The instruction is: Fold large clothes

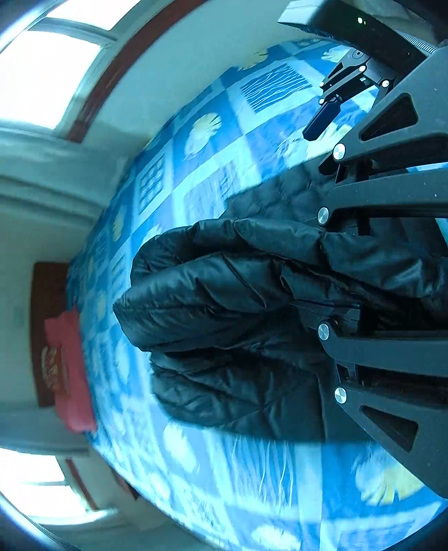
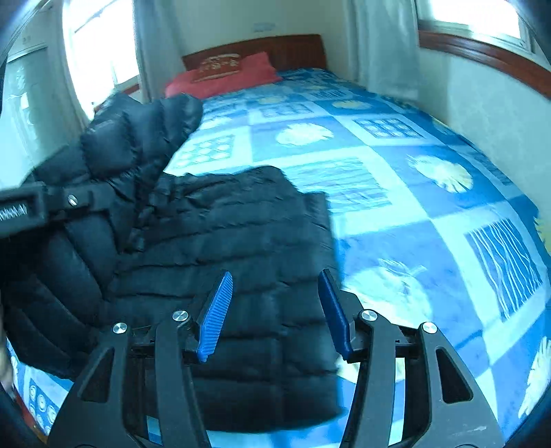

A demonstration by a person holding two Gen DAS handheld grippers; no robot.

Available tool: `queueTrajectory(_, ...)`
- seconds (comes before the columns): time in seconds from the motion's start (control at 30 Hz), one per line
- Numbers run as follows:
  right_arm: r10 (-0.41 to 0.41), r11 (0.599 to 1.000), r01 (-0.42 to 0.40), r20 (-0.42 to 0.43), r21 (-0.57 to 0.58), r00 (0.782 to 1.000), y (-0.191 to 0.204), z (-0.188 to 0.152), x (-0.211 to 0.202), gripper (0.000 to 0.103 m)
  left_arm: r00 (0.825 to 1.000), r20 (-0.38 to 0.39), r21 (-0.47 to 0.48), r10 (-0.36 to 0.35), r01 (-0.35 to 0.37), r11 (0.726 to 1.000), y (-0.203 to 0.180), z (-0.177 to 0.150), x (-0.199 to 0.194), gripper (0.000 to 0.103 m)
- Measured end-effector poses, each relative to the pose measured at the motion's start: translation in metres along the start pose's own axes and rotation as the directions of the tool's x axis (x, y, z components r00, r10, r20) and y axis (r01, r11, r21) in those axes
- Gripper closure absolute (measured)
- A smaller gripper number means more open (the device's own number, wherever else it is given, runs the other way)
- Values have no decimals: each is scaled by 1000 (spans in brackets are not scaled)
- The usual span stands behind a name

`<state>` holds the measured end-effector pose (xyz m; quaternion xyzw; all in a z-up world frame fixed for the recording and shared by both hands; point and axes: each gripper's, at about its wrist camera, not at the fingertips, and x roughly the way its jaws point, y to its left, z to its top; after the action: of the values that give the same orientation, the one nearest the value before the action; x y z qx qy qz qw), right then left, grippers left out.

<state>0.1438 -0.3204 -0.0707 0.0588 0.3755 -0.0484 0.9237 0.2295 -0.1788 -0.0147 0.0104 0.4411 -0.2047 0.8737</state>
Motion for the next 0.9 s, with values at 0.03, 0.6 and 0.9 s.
queueTrajectory(0.03,-12,1000,12,-6,8,1000,-8,-2,1,51,1000,-16,3,-10,11,1000,-6,-2,8,82)
queueTrajectory(0.6,-87,994,90,-57,64,995,-61,-17,0,51,995,-57,73,79,-75,995,-58,-26,38,77)
queueTrajectory(0.9,-118,989,121,-37,82,992,-70,-22,-25,51,1000,-1,63,24,-23,998,-75,-23,7,58)
